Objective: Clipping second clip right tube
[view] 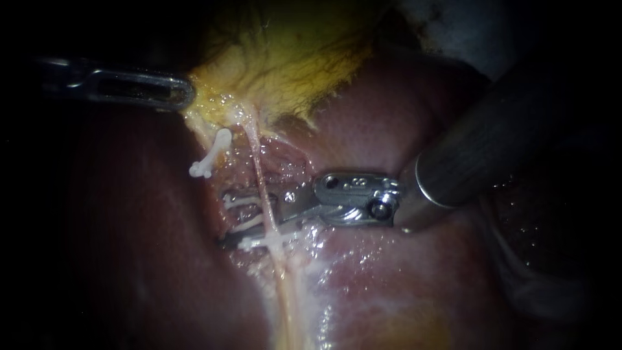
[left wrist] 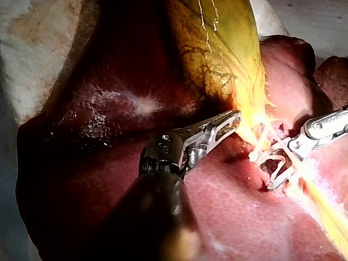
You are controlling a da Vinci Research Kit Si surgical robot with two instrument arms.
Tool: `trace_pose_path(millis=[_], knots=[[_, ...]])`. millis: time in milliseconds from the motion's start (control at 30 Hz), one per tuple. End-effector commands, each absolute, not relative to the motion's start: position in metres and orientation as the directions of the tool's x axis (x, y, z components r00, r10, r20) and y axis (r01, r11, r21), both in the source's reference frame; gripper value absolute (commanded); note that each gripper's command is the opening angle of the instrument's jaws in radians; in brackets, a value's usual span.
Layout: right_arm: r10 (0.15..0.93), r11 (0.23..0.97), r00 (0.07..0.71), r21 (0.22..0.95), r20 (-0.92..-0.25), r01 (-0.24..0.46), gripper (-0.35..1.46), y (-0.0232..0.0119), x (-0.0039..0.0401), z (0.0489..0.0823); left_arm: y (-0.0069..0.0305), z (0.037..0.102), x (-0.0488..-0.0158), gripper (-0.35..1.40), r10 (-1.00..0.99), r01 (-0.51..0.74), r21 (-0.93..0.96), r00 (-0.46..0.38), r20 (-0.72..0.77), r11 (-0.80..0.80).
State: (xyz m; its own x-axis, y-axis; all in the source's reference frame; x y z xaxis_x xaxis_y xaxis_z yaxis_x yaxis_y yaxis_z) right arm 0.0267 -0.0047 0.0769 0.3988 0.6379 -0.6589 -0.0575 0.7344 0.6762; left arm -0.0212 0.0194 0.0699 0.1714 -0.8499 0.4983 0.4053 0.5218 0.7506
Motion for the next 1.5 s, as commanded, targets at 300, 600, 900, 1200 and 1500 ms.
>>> trace_pose_path(millis=[300, 600, 900, 1200, 1500], knots=[[0.642, 0.728, 0.399, 0.684, -0.655, -0.049, 0.53, -0.0031, 0.0255, 0.0766, 0.0194, 0.0698, -0.0211, -0.35, -0.850, 0.405, 0.751, 0.172, 0.498, 0.522], [0.638, 0.736, 0.392, 0.675, -0.663, -0.055, 0.58, -0.0003, 0.0218, 0.0756, 0.0194, 0.0698, -0.0209, -0.35, -0.850, 0.404, 0.751, 0.172, 0.498, 0.522], [0.645, 0.722, 0.395, 0.691, -0.655, -0.032, 0.60, 0.0018, 0.0197, 0.0741, 0.0194, 0.0698, -0.0209, -0.35, -0.850, 0.404, 0.751, 0.172, 0.498, 0.522], [0.646, 0.664, 0.428, 0.742, -0.632, 0.093, 0.59, 0.0034, 0.0180, 0.0742, 0.0194, 0.0698, -0.0208, -0.35, -0.850, 0.403, 0.751, 0.172, 0.498, 0.523], [0.750, 0.542, 0.388, 0.834, -0.536, 0.103, 0.59, 0.0036, 0.0176, 0.0738, 0.0194, 0.0698, -0.0208, -0.35, -0.850, 0.403, 0.751, 0.172, 0.498, 0.523]])
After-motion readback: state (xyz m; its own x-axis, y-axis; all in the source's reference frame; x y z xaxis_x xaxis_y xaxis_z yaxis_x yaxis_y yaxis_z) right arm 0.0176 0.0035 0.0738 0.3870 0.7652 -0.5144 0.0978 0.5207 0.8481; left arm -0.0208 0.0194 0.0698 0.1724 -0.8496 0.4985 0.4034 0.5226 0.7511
